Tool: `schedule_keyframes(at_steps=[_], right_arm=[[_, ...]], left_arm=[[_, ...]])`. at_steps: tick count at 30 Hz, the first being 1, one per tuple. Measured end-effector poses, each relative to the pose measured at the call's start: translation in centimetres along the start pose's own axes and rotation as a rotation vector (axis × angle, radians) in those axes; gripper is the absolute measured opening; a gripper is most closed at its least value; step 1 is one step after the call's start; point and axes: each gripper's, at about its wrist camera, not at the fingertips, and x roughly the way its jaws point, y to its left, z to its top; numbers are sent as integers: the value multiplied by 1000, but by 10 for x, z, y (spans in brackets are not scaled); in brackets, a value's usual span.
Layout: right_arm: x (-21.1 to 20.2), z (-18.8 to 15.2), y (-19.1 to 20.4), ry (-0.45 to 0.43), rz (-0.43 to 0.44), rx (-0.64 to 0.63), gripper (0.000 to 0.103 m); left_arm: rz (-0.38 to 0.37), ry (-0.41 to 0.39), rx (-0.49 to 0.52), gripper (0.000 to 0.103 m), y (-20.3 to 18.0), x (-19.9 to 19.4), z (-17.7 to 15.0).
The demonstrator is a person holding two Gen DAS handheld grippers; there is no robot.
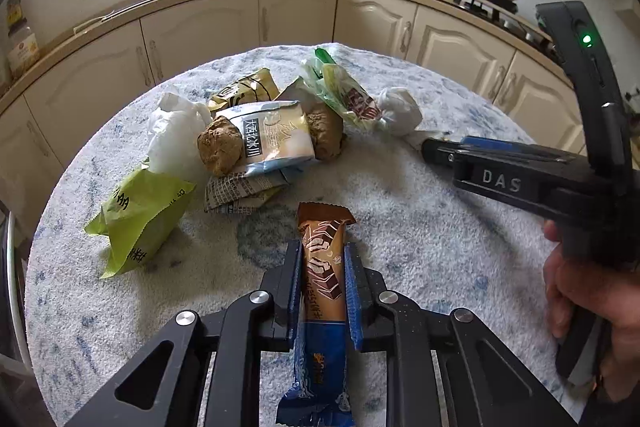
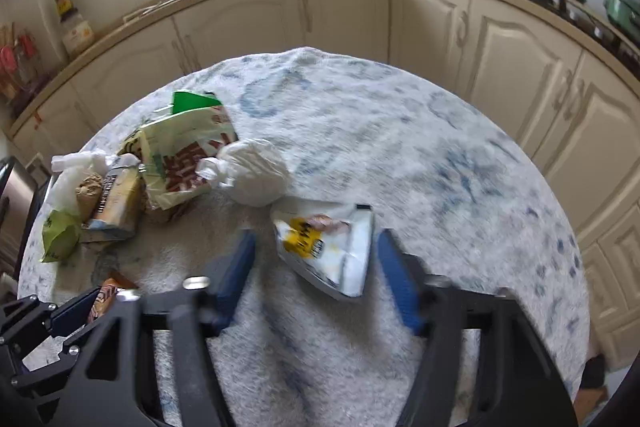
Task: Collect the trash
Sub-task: 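Grasp the chocolate bar wrapper with the left gripper while the right grasps a foil wrapper, then carry both wrappers toward the blue bin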
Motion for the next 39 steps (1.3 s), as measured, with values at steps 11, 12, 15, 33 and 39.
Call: schedule_keyframes(at_steps=[11, 12, 15, 33, 39], right_arm=[[-33, -30, 0, -21, 107, 4, 11], [-37, -33, -1, -23, 114, 10, 11], [-53, -45, -3, -35, 138, 19, 11], [-152, -71, -26, -184, 151, 62, 11], [-184, -69, -45, -253, 123, 74, 11]], left_arm=[[-41, -27, -52, 15, 13, -9, -11], [-42, -30, -54, 15, 13, -11, -14], [-54, -41, -57, 15, 9, -17, -15], [-134, -156, 23, 15, -30, -86, -44], [-178, -194, 60, 15, -53, -95, -32]])
